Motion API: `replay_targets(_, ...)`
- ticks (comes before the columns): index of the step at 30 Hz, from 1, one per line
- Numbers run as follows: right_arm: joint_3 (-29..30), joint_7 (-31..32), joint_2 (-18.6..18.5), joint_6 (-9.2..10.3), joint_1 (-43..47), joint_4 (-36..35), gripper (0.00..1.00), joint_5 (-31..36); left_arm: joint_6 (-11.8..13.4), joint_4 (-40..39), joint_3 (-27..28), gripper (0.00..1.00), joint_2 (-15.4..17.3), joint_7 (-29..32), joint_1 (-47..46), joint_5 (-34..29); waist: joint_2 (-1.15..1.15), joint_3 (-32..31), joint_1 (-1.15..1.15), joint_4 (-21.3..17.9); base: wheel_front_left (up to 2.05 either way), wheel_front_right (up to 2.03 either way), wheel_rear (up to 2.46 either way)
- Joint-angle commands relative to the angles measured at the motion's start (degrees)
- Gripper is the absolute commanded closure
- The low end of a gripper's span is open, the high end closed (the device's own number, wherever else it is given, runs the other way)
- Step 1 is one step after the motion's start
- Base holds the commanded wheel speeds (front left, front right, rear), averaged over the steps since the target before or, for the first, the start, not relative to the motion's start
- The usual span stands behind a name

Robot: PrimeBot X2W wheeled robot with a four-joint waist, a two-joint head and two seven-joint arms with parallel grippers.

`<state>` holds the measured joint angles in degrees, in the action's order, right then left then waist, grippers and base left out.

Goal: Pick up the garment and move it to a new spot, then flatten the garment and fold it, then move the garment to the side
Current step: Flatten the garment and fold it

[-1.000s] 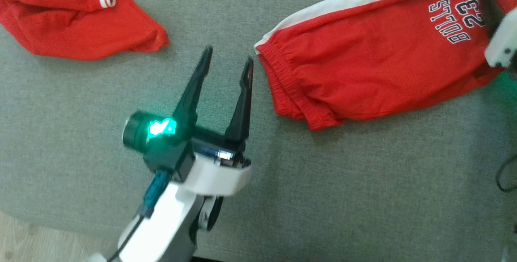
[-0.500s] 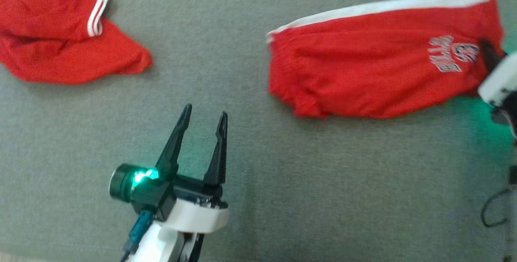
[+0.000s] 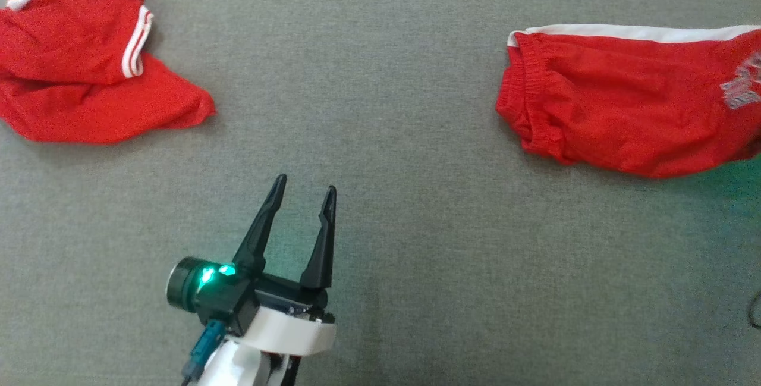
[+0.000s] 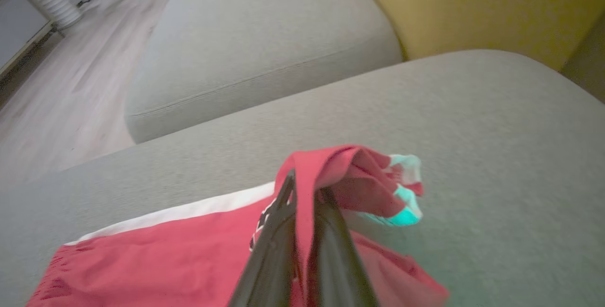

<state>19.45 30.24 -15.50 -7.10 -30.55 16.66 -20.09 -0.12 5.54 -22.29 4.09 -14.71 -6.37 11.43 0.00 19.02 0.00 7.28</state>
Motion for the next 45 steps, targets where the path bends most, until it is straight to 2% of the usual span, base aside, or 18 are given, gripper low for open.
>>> replay_targets(1,-2.03,0.53,-0.01,-0.39,-2.11,-2.83,1.0,0.41,-0.32,-1.43,1.97,0.0,-0.34,-0.29,0.38,-0.54,0.0,-0.14,0.0,0.29,0.0,0.0,0.0)
replay_targets(5,-10.9,2.96,2.89,-0.39,-2.97,-5.1,1.0,2.17,-1.23,-0.6,1.64,0.0,-0.89,-0.29,0.69,-0.52,0.0,-0.38,0.0,1.39,0.0,0.0,0.0)
replay_targets(9,-19.13,6.0,5.56,-0.39,-3.0,-3.32,1.0,3.07,-1.55,0.24,0.83,0.0,-1.14,-0.29,0.46,-0.05,0.0,-0.6,0.0,3.23,0.0,0.0,0.0)
replay_targets(14,-22.49,5.97,7.08,-0.39,-1.65,-0.32,1.0,4.23,-0.27,0.33,-0.7,0.0,-1.19,-0.29,0.7,2.06,0.0,-1.4,0.0,5.74,0.0,0.0,0.0)
replay_targets(19,-24.53,6.41,7.37,-0.39,-0.33,0.44,0.98,3.4,0.42,0.81,-0.42,0.0,-1.2,-0.29,1.66,2.32,0.0,-2.1,0.0,6.1,0.0,0.0,0.0)
replay_targets(20,-25.0,6.48,7.25,-0.39,-0.14,0.36,0.83,3.18,0.49,0.88,-0.3,0.0,-1.2,-0.29,1.82,2.3,0.0,-2.23,0.0,5.95,0.0,0.0,0.0)
replay_targets(21,-25.7,6.38,7.09,-0.39,0.05,0.21,0.62,3.05,0.56,0.96,-0.18,0.0,-1.2,-0.29,1.99,2.26,0.0,-2.45,0.0,5.72,0.0,0.0,0.0)
replay_targets(22,-26.34,6.26,6.93,-0.39,0.3,0.07,0.28,2.91,0.59,1.07,-0.17,0.0,-1.2,-0.29,2.14,2.23,0.0,-2.67,0.0,5.47,0.0,0.0,0.0)
replay_targets(23,-26.87,6.09,6.83,-0.39,0.52,-0.09,0.0,2.74,0.59,1.14,-0.19,0.0,-1.21,-0.29,2.23,2.17,0.0,-2.84,0.0,5.18,0.0,0.0,0.0)
replay_targets(31,-32.24,5.02,6.98,-0.39,3.02,-3.74,0.0,-3.21,0.61,1.41,0.59,0.0,-1.21,-0.29,2.6,1.72,0.0,-4.22,0.0,1.92,0.0,0.0,0.0)
replay_targets(38,-33.48,1.63,5.68,-0.39,7.37,-10.06,0.0,-7.16,0.52,2.04,2.27,0.0,-1.21,-0.29,4.18,1.45,0.0,-7.04,0.0,-0.87,0.0,0.0,0.0)
replay_targets(43,-31.71,-3.98,1.78,-0.39,12.7,-14.73,0.0,-4.53,0.21,2.08,3.51,0.0,-1.21,-0.29,5.69,1.03,0.0,-9.2,0.0,-1.95,0.0,0.0,0.0)
replay_targets(45,-30.74,-5.56,1.4,-0.39,13.94,-15.33,0.0,-3.71,0.2,2.01,3.8,0.0,-1.21,-0.29,6.02,0.97,0.0,-9.61,0.0,-2.12,0.0,0.0,0.0)
